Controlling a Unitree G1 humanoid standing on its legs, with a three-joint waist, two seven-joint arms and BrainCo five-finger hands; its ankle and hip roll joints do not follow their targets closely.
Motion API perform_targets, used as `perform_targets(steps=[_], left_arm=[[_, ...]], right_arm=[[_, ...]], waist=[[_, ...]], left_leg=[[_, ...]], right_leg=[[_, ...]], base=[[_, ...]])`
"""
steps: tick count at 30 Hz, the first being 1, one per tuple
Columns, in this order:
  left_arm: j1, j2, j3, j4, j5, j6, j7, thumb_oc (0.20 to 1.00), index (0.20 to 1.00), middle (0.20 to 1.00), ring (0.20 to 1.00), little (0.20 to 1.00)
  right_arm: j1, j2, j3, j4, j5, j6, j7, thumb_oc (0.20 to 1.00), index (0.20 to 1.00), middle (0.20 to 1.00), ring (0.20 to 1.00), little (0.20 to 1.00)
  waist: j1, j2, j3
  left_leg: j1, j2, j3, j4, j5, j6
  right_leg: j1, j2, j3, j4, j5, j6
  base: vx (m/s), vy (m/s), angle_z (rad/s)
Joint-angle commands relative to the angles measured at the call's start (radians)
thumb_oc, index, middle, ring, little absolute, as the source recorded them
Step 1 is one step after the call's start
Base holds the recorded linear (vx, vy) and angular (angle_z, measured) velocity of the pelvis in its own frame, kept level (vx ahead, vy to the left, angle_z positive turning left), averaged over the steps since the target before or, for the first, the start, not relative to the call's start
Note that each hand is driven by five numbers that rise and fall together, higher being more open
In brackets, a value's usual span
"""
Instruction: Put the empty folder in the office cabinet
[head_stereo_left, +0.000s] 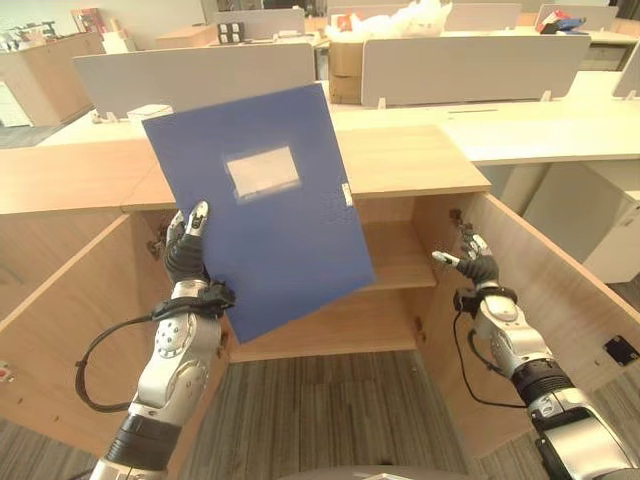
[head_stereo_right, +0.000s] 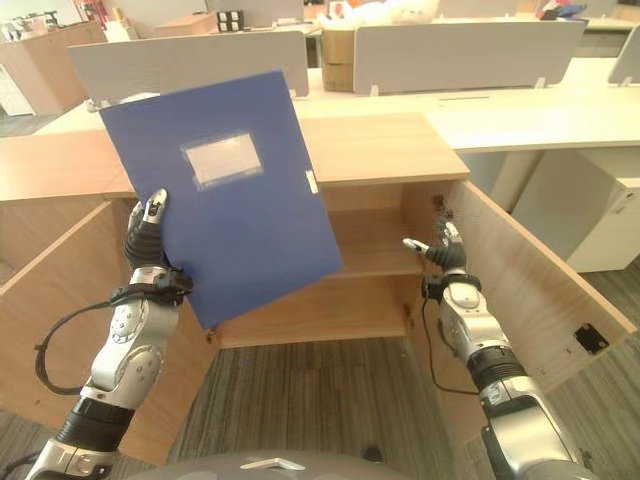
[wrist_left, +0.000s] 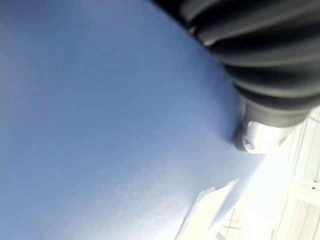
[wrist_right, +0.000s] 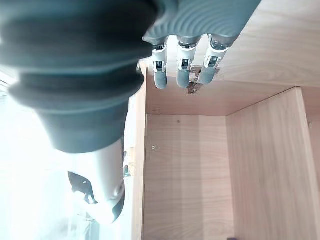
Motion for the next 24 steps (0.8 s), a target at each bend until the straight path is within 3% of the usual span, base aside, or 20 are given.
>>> perform_targets(steps=[1, 5, 9, 15, 24], left_arm=[[-0.032, 0.041, -0.02, -0.054, -0.045, -0.041, -0.052, 0.2, 0.2, 0.2, 0.2, 0.2], [-0.027, 0.035, -0.035, -0.07, -0.058, -0.035, -0.06, 0.2, 0.2, 0.2, 0.2, 0.2], [0.024, -0.021, -0.056, -0.111, -0.09, -0.011, -0.059, 0.2, 0.2, 0.2, 0.2, 0.2], [0.072, -0.05, -0.086, -0.153, -0.128, 0.014, -0.082, 0.2, 0.2, 0.2, 0.2, 0.2], [0.13, -0.049, -0.083, -0.157, -0.144, 0.045, -0.102, 0.2, 0.2, 0.2, 0.2, 0.2]], right_arm=[[-0.082, -0.019, -0.004, -0.07, 0.096, -0.079, 0.022, 1.0, 1.0, 1.0, 1.0, 1.0], [-0.084, 0.011, 0.027, -0.16, 0.199, -0.08, 0.056, 1.0, 1.0, 1.0, 1.0, 1.0], [-0.051, 0.099, 0.15, -0.379, 0.366, -0.072, 0.149, 1.0, 1.0, 1.0, 1.0, 1.0], [-0.027, 0.14, 0.258, -0.452, 0.408, -0.037, 0.171, 1.0, 1.0, 1.0, 1.0, 1.0], [0.01, 0.147, 0.284, -0.484, 0.393, -0.011, 0.181, 1.0, 1.0, 1.0, 1.0, 1.0]], waist=[[-0.005, -0.047, -0.028], [-0.004, -0.053, -0.021], [0.004, -0.069, -0.008], [0.016, -0.079, -0.004], [0.032, -0.094, 0.0]], left_leg=[[-0.049, -0.006, -0.008, 0.0, -0.069, -0.026], [-0.052, -0.007, -0.01, 0.0, -0.068, -0.025], [-0.061, -0.007, -0.009, 0.0, -0.066, -0.024], [-0.069, -0.008, -0.012, 0.0, -0.065, -0.023], [-0.086, -0.009, -0.02, 0.0, -0.062, -0.022]], right_leg=[[0.09, -0.096, -0.015, 0.002, -0.138, 0.101], [0.086, -0.099, -0.015, 0.002, -0.134, 0.102], [0.077, -0.101, -0.011, 0.002, -0.127, 0.102], [0.07, -0.104, -0.012, 0.002, -0.124, 0.101], [0.059, -0.107, -0.019, 0.002, -0.122, 0.103]], base=[[0.0, 0.0, 0.0], [0.0, 0.0, 0.0], [0.0, -0.001, -0.01], [0.0, 0.0, 0.0], [0.0, 0.0, 0.0]])
